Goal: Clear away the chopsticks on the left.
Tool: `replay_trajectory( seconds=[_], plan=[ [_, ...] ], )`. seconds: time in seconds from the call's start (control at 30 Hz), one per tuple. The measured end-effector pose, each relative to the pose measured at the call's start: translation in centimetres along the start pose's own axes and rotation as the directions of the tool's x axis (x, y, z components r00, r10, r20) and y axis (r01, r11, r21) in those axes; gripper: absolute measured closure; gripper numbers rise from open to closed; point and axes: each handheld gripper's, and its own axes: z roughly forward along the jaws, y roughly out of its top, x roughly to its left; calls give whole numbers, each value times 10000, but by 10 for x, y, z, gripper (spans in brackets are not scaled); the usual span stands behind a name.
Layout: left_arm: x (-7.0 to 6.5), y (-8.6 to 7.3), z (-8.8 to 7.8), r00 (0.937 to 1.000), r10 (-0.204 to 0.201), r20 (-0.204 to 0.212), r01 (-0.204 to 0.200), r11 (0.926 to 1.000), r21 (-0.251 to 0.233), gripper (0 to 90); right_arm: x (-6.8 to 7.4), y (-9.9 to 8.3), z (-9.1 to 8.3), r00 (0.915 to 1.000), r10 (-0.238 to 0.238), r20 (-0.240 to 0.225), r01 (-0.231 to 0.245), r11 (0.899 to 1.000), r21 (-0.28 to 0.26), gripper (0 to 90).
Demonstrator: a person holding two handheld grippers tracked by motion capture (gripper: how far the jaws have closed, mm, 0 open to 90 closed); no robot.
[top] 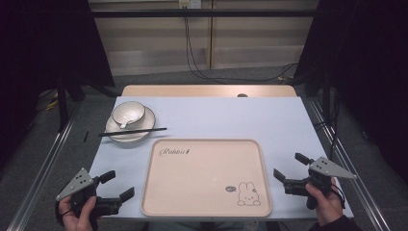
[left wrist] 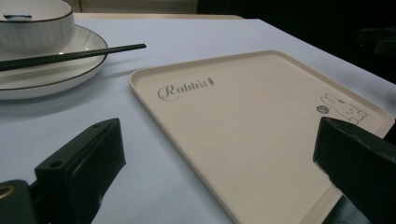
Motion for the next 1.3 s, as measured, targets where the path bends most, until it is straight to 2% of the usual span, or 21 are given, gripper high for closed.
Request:
replay_trajectory(
  seconds=[0.1, 0.17, 0.2, 0.27, 0.37, 0.43, 0.47, 0.5, 0.6, 0.63, 0.77, 0.83, 1.0, 1.03, 1.07, 1.17, 1.27, 1.3],
  plan=[
    [2, 1, 1, 9997, 196, 113, -198, 9997, 150, 22, 0, 0, 0, 10000, 7, -41, -7, 10000, 2, 11],
    [5, 5, 3, 9987, 189, 474, -204, 9993, 304, 27, 0, 0, 0, 10000, -1, -20, 1, 10000, 8, 12],
    [7, 8, 3, 9982, 283, 521, -299, 9991, 302, 30, 0, 0, 0, 10000, 18, -14, -18, 10000, 19, 12],
    [11, 14, 1, 9976, 547, 423, -564, 9976, 396, 33, 0, 0, 0, 10000, 6, -46, -6, 10000, 5, 12],
    [16, 20, 0, 9974, 553, 467, -567, 9980, 295, 43, 1, 0, 0, 10000, 4, -43, -4, 10000, 12, 12],
    [25, 27, -2, 9964, 616, 583, -638, 9973, 365, 50, 1, 0, 1, 10000, -15, -45, 15, 10000, 12, 12],
    [29, 29, -3, 9936, 707, 879, -749, 9962, 454, 66, 1, 0, 1, 10000, 6, -51, -6, 10000, 14, 12],
    [31, 31, -3, 9949, 740, 685, -776, 9956, 518, 69, 1, 0, 1, 10000, -7, -57, 7, 10000, -5, 12],
    [41, 35, -4, 9956, 602, 714, -638, 9967, 493, 68, 1, 0, 1, 10000, -25, -40, 25, 10000, -22, 12],
    [44, 36, -5, 9954, 665, 686, -698, 9964, 478, 64, 1, 0, 0, 10000, -23, -73, 23, 10000, -2, 12],
    [58, 43, -6, 9949, 735, 690, -793, 9932, 852, 64, 1, 0, 1, 10000, -36, -60, 35, 10000, -35, 13],
    [64, 47, -5, 9965, 688, 474, -729, 9934, 890, 64, 1, 0, 0, 10000, -26, -88, 26, 10000, -23, 13],
    [80, 54, 1, 9948, 886, 509, -943, 9877, 1245, 64, 1, 0, 1, 9999, -67, -93, 67, 10000, -18, 14],
    [84, 55, 3, 9919, 1113, 614, -1187, 9839, 1335, 66, 1, 0, 1, 9999, -76, -89, 75, 10000, -23, 14],
    [87, 55, 5, 9908, 1200, 622, -1276, 9822, 1379, 66, 1, 0, 1, 9999, -73, -93, 73, 10000, -22, 15],
    [97, 57, 12, 9856, 1351, 1014, -1486, 9790, 1399, 66, 1, 0, 1, 9999, -61, -107, 60, 10000, -17, 15],
    [107, 59, 21, 9806, 1750, 885, -1883, 9661, 1765, 55, 2, 0, 1, 9999, -80, -110, 79, 10000, -28, 15],
    [108, 59, 24, 9815, 1670, 937, -1811, 9685, 1706, 55, 1, 0, 1, 9999, -77, -97, 77, 10000, -37, 15]
  ],
)
